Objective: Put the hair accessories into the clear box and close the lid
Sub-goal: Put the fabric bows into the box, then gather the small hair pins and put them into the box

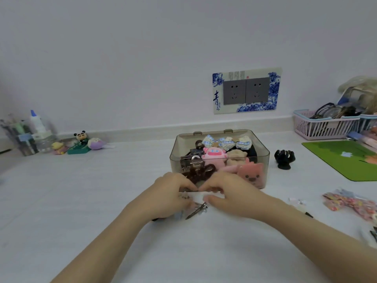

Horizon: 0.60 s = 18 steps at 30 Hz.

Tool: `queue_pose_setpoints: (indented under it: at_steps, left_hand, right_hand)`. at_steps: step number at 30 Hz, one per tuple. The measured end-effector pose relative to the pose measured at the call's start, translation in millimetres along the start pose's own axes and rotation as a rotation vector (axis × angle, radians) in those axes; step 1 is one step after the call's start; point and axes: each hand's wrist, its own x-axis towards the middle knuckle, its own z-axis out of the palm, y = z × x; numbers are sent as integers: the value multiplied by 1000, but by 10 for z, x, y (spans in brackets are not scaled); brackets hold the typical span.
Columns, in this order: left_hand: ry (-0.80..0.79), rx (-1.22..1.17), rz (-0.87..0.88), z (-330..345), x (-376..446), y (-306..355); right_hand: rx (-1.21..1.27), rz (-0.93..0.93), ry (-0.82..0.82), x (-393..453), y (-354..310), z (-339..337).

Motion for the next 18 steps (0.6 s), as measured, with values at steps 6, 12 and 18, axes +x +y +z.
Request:
queue_pose_setpoints:
  at_steps: [6,12,18]
  left_hand:
    - [67,-69,5,106,25,-190]
    - [42,-123,5,141,105,-151]
    - [-16,-138,-38,109,114,-62]
  right_hand:
    - [-63,26,-14,33,-18,266]
    - [36,119,-6,7,-8,269]
    - [53,175,-47,-24,51,188]
